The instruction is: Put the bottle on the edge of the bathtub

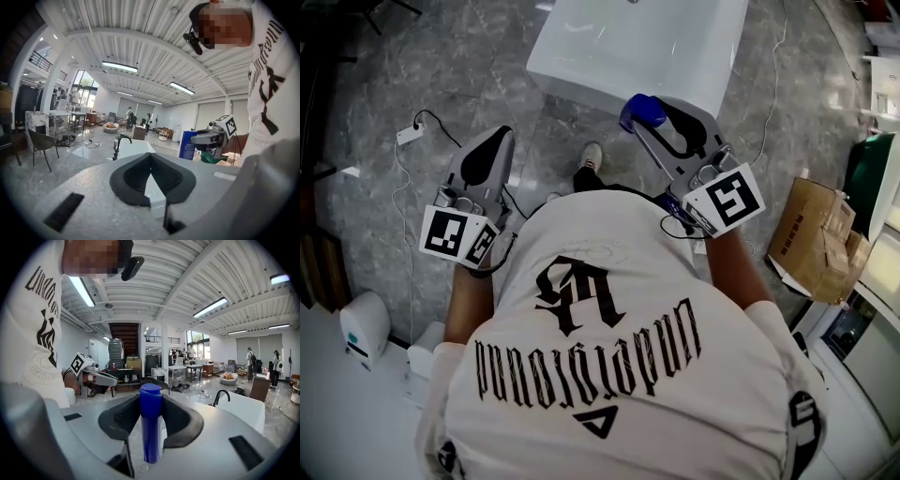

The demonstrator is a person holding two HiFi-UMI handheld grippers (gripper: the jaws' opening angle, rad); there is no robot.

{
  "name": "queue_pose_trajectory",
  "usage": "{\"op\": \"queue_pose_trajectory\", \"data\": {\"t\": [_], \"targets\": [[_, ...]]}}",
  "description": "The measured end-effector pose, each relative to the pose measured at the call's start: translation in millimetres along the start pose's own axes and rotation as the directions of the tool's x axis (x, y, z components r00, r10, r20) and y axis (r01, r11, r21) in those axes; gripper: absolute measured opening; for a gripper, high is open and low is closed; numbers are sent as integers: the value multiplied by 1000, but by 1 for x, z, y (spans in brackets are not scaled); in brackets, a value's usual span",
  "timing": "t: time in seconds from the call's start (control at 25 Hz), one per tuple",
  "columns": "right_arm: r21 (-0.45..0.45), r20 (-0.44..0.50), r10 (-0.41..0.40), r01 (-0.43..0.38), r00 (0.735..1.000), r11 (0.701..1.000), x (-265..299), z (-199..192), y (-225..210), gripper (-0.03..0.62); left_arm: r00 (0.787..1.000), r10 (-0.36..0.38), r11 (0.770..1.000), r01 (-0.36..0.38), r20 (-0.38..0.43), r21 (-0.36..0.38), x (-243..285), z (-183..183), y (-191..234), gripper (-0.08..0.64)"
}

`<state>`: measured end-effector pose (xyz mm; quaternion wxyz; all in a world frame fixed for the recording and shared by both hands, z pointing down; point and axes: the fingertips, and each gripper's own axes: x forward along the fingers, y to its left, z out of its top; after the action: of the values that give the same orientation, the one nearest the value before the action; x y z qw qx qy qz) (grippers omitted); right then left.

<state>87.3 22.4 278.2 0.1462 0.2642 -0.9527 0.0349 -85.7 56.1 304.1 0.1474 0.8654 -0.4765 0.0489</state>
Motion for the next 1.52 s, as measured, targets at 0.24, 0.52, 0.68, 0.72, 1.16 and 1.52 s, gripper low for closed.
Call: {"op": "queue_pose_trajectory", "data": {"t": [0.24,0.52,0.68,0.72,1.16,1.52], "targets": [[-31,8,39,-39,999,999,-3,-2,-31,147,999,35,999,-36,12,35,34,18,-1,14],[-34,18,34,-33,999,999,-8,-1,-52,147,999,44,998,-45,14,53,50,27,-7,14],[-30,35,25,-24,999,999,-6,2,-57,147,1000,22,998,-23,13,66,60,31,-8,14],[-31,42,20,-19,999,999,-6,4,-57,147,1000,14,997,-14,13,71,63,32,-8,14],[-18,43,-42,42,998,999,3,11,-74,147,998,-60,994,59,11,89,98,45,5,14],[0,19,-39,39,999,999,43,14,-87,147,997,-73,993,73,-8,90,115,50,45,15]]}}
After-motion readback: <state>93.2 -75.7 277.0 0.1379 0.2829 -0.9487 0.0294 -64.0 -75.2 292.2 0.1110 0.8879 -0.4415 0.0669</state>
